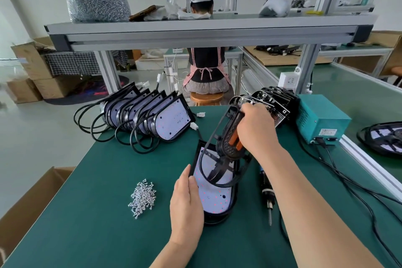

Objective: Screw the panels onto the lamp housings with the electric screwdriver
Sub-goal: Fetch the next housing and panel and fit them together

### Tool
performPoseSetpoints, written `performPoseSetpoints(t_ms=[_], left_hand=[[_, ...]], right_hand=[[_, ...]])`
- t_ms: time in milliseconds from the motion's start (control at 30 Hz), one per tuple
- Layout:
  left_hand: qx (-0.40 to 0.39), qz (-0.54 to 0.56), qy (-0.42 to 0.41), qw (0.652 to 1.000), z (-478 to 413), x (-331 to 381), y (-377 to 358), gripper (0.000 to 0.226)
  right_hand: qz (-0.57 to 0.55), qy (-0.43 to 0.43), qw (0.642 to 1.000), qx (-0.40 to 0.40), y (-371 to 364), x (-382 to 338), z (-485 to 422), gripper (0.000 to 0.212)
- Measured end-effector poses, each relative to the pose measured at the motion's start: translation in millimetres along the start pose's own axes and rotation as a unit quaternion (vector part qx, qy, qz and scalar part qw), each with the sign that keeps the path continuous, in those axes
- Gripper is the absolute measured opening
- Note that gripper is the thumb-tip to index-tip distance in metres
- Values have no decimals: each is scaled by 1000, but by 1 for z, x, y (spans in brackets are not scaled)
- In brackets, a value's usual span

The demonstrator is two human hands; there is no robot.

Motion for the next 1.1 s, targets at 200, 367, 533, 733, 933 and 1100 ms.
performPoseSetpoints(t_ms=[200,367,533,733,933,1100], left_hand=[[21,15,2,1000,6,1,-2,41],[13,2,10,1000,6,1,-1,42],[-3,0,12,1000,5,2,-1,44],[-7,-19,7,1000,5,3,-1,46],[-21,-57,7,998,4,4,-2,46],[-32,-95,7,995,4,5,-3,45]], right_hand=[[34,40,996,-70,-30,-6,9,22],[59,47,991,-114,-50,0,17,21],[74,-1,982,-172,-60,10,10,23],[28,2,987,-161,-69,10,20,25],[-14,11,997,-81,-82,12,46,35],[-29,22,992,-121,-78,13,52,36]])
Point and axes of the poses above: each hand's wrist, its own z-axis away from the middle knuckle, its own y-axis out of the back of the hand, x = y × z, the point moved 1 cm from there along -z, towards the middle knuckle, and after that the axes turned 4 degrees about -y, right-handed, at the moved point
